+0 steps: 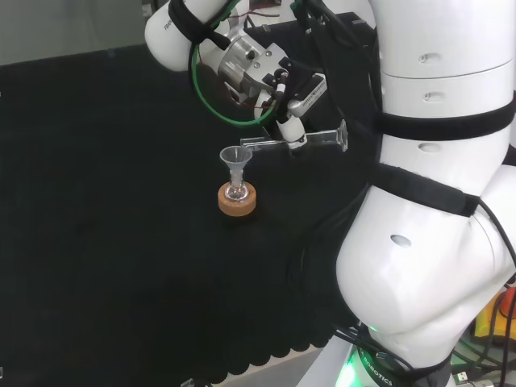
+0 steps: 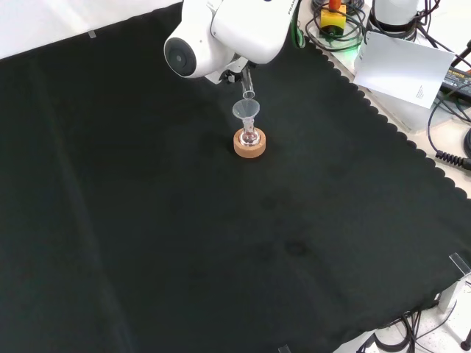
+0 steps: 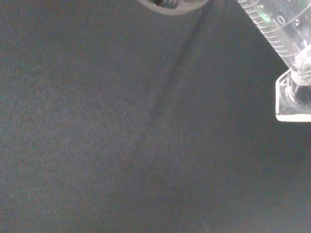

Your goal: Pour the water from the graduated cylinder into the round-bottom flask.

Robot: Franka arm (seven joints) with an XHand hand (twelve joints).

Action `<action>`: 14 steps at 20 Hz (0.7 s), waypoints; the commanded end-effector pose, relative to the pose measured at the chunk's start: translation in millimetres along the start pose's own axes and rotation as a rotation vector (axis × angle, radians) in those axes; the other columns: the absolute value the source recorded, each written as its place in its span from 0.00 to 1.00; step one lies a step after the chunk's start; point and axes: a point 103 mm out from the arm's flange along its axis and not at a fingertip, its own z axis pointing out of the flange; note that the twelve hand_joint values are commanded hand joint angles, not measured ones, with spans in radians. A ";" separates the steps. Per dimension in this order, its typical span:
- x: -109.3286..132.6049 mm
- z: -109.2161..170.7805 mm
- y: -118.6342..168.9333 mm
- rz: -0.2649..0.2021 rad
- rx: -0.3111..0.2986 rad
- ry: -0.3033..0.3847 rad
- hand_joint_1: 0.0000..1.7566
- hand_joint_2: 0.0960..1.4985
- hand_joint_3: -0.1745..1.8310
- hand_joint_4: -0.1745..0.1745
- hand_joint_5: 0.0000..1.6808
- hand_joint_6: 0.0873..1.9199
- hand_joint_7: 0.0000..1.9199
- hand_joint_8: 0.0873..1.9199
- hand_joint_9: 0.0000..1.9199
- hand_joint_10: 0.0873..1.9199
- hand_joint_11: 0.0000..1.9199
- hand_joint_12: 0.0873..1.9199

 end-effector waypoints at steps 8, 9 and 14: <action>-4.0 2.2 0.0 0.000 -0.001 0.010 0.79 0.70 0.09 0.00 0.58 0.48 0.47 0.54 0.60 0.40 0.56 0.42; -3.4 1.9 0.2 0.004 -0.004 -0.005 0.79 0.70 0.09 0.00 0.58 0.48 0.47 0.54 0.60 0.40 0.56 0.42; 4.0 -0.6 2.1 -0.015 -0.054 0.020 0.79 0.70 0.09 0.00 0.58 0.49 0.47 0.54 0.60 0.40 0.55 0.42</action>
